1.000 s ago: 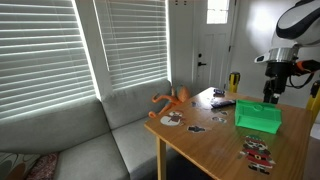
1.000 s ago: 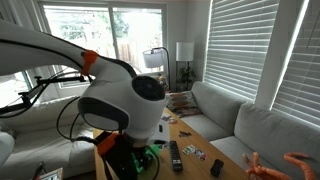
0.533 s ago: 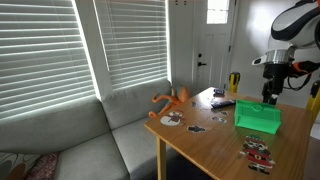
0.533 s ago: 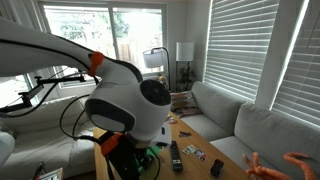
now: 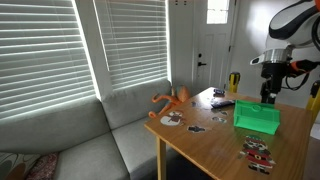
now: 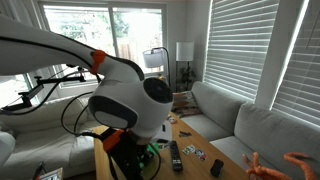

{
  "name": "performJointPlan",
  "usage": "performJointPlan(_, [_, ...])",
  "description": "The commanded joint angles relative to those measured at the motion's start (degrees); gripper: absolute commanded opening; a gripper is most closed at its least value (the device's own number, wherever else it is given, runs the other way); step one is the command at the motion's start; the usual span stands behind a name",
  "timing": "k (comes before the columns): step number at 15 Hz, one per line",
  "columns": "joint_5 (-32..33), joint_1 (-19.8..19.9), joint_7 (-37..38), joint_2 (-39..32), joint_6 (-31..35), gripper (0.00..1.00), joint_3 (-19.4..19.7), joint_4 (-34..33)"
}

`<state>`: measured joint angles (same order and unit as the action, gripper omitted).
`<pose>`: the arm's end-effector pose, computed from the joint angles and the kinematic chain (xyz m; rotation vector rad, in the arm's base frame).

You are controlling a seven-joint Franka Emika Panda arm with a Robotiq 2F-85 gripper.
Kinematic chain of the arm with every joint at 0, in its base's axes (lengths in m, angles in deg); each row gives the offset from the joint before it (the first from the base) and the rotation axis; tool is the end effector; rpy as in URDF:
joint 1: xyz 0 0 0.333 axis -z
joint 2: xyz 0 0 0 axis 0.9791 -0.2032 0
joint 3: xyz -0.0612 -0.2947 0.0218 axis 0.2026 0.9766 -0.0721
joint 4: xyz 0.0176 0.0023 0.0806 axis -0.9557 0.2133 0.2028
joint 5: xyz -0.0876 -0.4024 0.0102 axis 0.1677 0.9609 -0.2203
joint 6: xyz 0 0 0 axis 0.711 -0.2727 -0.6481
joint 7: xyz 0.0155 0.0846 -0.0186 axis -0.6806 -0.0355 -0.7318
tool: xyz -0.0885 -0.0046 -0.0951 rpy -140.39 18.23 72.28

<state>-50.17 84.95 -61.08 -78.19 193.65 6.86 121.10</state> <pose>0.4449 -0.1690 0.3509 -2.6177 -0.4303 0.0237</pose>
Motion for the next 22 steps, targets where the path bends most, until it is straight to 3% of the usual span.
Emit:
performJointPlan(1, [-0.79,1.29,1.0,-0.34,-1.85,1.0,-1.68,-1.42])
performJointPlan(7, [-0.37,1.02,2.98,0.54,-2.32,1.0,-2.95,-1.25])
performJointPlan(22, [5.18,-0.3,14.51,4.39,4.67,1.0,-8.11,2.06])
